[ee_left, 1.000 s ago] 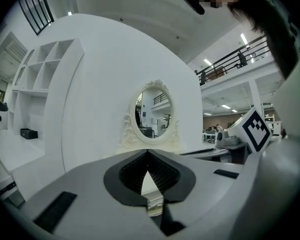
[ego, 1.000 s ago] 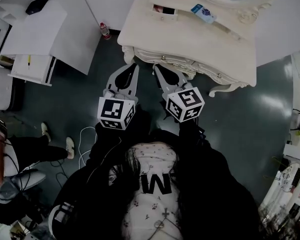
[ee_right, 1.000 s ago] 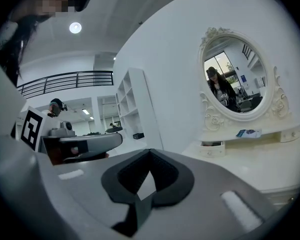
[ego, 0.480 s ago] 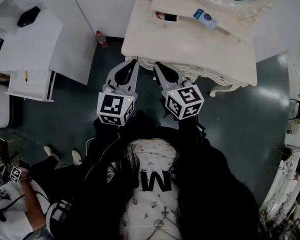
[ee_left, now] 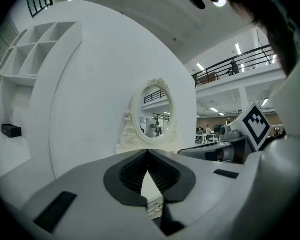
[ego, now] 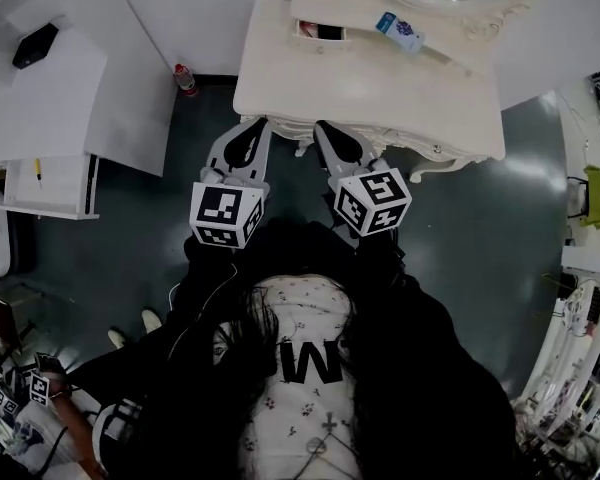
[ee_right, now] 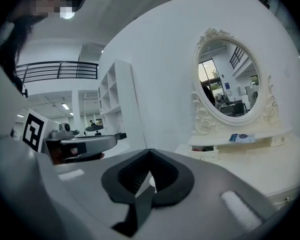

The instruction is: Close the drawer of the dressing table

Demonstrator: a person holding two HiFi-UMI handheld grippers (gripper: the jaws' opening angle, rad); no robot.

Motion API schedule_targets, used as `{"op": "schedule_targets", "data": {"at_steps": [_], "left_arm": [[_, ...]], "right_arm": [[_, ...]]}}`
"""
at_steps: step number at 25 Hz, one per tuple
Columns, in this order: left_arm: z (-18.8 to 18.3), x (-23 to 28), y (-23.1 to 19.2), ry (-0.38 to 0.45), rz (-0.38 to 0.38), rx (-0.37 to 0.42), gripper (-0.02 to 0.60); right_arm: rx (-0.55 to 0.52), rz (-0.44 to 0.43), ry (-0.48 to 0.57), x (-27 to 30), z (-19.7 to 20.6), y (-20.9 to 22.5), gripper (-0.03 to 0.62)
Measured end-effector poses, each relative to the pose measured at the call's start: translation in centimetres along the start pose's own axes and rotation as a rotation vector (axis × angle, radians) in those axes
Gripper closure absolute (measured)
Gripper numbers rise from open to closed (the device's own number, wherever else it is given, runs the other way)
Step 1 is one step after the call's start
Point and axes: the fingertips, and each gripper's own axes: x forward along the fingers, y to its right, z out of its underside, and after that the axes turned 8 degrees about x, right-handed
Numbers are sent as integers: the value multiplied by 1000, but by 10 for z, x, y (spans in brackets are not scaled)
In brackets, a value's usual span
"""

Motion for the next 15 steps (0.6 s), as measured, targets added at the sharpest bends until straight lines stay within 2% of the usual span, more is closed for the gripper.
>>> {"op": "schedule_targets", "data": {"at_steps": [5,15], "left_arm": [[7,5,1,-9,14,-10,581],[9,41,-16,-45,-18,-4,581]], "right_arm": [[1,26,-10,2,2,12,585],[18,-6,-31,40,-9,46,585]]}}
